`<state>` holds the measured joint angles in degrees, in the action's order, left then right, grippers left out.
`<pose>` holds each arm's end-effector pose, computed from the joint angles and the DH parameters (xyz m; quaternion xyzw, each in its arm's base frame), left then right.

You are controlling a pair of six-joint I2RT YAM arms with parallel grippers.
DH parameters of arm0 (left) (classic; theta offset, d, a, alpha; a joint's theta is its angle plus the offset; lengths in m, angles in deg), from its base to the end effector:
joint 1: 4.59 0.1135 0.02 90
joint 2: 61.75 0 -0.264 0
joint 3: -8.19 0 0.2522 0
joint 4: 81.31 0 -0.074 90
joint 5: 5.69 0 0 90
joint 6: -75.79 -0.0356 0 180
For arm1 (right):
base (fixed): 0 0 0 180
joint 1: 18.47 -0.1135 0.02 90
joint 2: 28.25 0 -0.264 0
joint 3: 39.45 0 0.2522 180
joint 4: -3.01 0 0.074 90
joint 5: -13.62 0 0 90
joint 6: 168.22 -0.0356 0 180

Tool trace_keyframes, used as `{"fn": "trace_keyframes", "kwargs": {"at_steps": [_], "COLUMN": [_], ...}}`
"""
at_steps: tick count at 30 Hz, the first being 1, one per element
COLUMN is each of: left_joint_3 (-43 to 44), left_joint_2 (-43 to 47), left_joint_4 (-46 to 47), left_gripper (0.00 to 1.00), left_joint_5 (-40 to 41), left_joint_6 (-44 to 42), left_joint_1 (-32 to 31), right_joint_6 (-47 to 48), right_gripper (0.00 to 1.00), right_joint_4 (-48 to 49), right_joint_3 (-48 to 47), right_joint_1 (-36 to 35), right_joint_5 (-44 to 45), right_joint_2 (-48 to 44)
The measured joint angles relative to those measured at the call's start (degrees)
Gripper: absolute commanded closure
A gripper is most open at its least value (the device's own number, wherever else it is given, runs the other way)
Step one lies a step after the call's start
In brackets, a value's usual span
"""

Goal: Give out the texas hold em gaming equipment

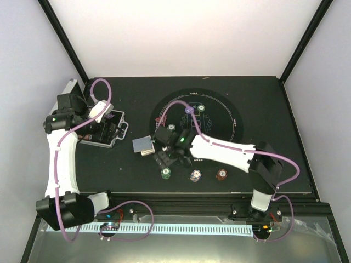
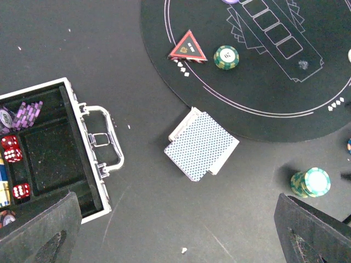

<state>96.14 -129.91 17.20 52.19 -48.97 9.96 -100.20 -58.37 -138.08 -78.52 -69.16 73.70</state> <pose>0.2065 0.0341 0.3522 0.2301 0.9055 -0.1458 0.3254 0.1902 0.3211 0.2583 -0.3046 0.9250 0.0971 0.2052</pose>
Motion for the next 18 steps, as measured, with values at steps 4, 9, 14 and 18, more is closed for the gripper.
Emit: {"fn": "trace_keyframes", "kwargs": {"at_steps": [4, 9, 14, 18], "left_joint_3": [-1.33, -1.99, -2.01, -2.01], "left_joint_2": [1.84, 4.59, 5.55, 5.53], "left_joint_4": [-0.17, -0.44, -0.42, -0.44], "left_gripper": [0.01, 0.01, 0.01, 0.01], "left_joint_5": [0.39, 0.52, 0.52, 0.52], "left_joint_6": [0.26, 0.33, 0.48, 0.48], "left_joint_1": [0.02, 0.02, 0.00, 0.00], "right_joint_6": [-2.80, -4.39, -4.57, -4.55], "right_gripper": [0.07, 0.06, 0.09, 0.15], "right_joint_4": [0.11, 1.38, 1.95, 2.32], "right_joint_3": [1.73, 1.42, 1.57, 1.55], "right_joint_1": [-6.19, -7.87, -7.85, -7.85], "right_joint_5": [-1.18, -1.99, -2.29, -2.32], "right_joint_2": [1.90, 6.29, 9.29, 10.23]}}
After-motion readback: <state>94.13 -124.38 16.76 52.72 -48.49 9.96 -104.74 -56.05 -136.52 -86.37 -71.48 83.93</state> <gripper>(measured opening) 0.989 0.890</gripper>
